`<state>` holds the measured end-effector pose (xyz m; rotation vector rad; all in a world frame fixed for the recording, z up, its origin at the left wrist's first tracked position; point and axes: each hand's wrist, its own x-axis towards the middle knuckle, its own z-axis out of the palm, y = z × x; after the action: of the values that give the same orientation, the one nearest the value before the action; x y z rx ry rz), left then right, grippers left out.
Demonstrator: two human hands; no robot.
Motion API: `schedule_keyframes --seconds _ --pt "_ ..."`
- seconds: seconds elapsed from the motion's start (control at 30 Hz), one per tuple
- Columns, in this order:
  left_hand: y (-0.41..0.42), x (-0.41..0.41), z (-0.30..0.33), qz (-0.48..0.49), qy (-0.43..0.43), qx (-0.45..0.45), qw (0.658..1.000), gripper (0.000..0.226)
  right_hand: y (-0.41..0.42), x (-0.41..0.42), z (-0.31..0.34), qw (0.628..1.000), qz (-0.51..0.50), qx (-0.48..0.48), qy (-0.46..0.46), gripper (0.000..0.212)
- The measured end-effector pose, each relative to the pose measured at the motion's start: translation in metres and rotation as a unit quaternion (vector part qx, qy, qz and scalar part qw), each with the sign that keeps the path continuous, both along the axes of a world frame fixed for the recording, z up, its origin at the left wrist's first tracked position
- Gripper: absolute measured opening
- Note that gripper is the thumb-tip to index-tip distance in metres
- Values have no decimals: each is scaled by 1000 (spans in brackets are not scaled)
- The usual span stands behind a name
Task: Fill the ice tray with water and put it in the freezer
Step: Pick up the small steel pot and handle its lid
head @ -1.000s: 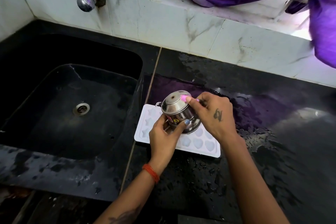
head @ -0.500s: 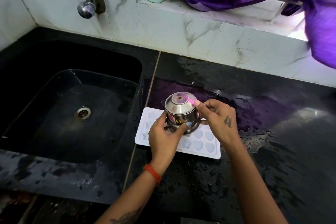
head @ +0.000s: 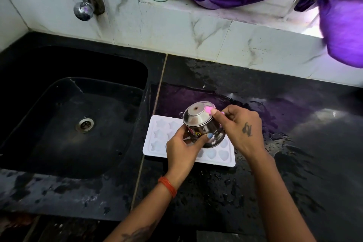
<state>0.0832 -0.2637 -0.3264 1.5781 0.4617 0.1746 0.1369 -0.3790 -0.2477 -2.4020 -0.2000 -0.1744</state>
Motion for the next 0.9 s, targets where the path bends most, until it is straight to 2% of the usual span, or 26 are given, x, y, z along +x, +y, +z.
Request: schedule_keyframes --seconds 0.2,0.47,0.8,0.9 --pt "-2 -2 2 -18 4 -8 1000 40 1 -2 6 998 2 -56 -4 41" --pt "-3 -2 3 -19 6 -7 1000 39 2 -4 7 997 4 -77 -11 42" --pt "-4 -1 6 6 -17 50 999 42 -12 0 -10 996 -21 74 53 35" --pt "-6 0 5 1 -28 65 998 49 -14 -2 -10 994 -33 85 55 34"
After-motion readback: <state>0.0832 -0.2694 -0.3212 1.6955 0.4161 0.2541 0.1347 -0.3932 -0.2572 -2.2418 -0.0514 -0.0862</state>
